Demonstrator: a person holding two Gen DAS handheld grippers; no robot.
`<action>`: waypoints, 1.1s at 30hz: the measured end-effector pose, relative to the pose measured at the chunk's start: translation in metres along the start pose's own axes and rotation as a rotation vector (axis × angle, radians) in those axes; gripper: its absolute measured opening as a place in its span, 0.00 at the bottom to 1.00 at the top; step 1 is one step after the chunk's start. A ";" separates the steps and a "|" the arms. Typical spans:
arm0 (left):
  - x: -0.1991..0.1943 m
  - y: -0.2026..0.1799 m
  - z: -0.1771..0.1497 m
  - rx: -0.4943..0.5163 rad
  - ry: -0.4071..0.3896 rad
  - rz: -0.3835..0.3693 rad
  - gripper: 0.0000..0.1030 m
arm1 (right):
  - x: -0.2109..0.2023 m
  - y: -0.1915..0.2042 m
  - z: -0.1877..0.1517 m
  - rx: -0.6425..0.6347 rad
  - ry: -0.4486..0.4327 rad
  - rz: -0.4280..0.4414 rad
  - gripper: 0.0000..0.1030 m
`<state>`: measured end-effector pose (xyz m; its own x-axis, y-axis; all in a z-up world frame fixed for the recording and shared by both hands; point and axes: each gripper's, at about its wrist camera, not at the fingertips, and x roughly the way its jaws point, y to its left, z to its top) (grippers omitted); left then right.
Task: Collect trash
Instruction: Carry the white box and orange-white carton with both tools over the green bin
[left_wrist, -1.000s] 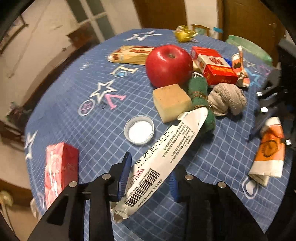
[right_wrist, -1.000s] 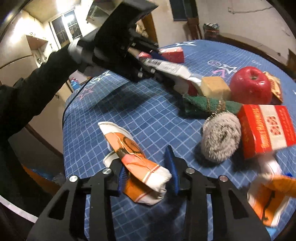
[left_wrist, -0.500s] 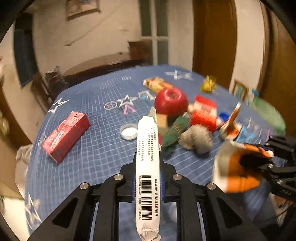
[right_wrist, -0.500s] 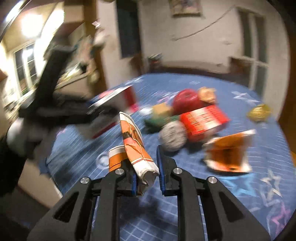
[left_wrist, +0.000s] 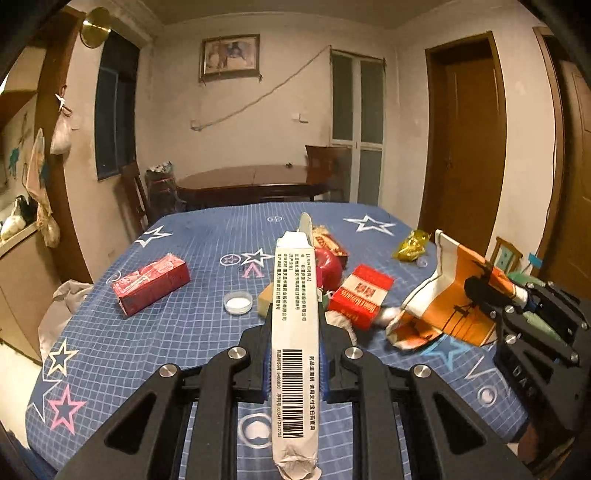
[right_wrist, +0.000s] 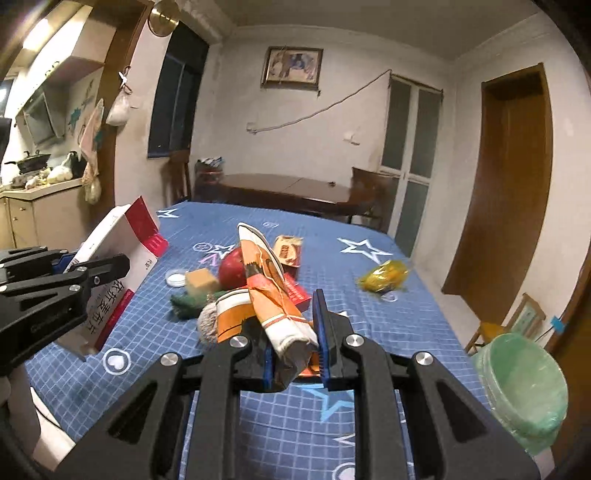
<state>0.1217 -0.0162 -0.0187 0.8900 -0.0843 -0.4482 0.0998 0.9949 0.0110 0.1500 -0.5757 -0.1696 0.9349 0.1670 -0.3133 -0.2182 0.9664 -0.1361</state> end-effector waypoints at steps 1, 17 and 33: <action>-0.001 -0.007 0.000 0.003 -0.011 0.013 0.19 | 0.000 -0.002 0.000 0.003 -0.001 -0.006 0.16; -0.006 -0.041 0.003 0.009 -0.043 -0.012 0.19 | -0.004 -0.023 0.006 0.079 0.010 -0.014 0.16; 0.022 -0.115 0.046 0.050 -0.047 -0.152 0.19 | -0.023 -0.114 0.025 0.130 -0.004 -0.169 0.16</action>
<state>0.1501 -0.1351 0.0108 0.8824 -0.2375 -0.4062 0.2561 0.9666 -0.0087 0.1601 -0.6851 -0.1232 0.9562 0.0007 -0.2927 -0.0202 0.9978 -0.0637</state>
